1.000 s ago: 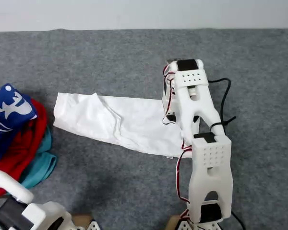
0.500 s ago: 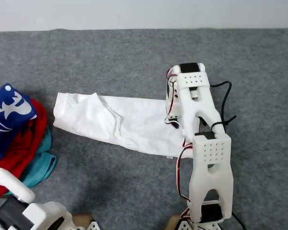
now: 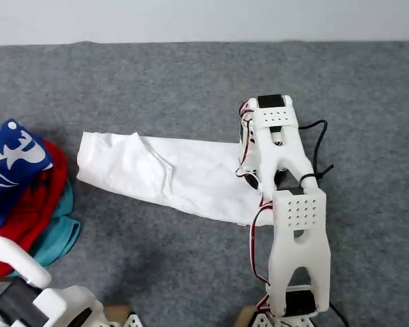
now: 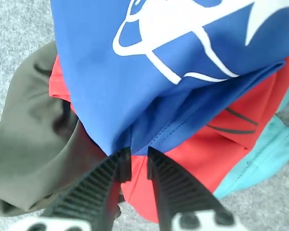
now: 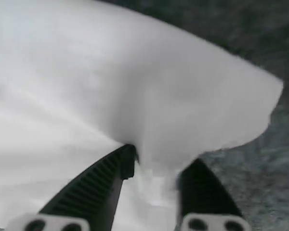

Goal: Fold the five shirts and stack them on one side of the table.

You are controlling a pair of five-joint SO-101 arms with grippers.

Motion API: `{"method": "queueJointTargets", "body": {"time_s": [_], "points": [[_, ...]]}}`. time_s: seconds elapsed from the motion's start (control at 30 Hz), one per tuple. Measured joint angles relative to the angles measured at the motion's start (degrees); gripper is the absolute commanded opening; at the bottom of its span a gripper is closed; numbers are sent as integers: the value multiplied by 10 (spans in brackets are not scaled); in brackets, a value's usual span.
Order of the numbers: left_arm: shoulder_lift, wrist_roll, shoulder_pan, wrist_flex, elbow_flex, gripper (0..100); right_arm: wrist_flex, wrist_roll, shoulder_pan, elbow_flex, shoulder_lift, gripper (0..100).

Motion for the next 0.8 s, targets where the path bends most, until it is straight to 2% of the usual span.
{"method": "queueJointTargets", "body": {"time_s": [0.4,0.8], "points": [[0,0,0,0,0,71,0,25,29,11,-76,10],[0,1,0,0,32,70,0,136,188,13,-87,10]]}}
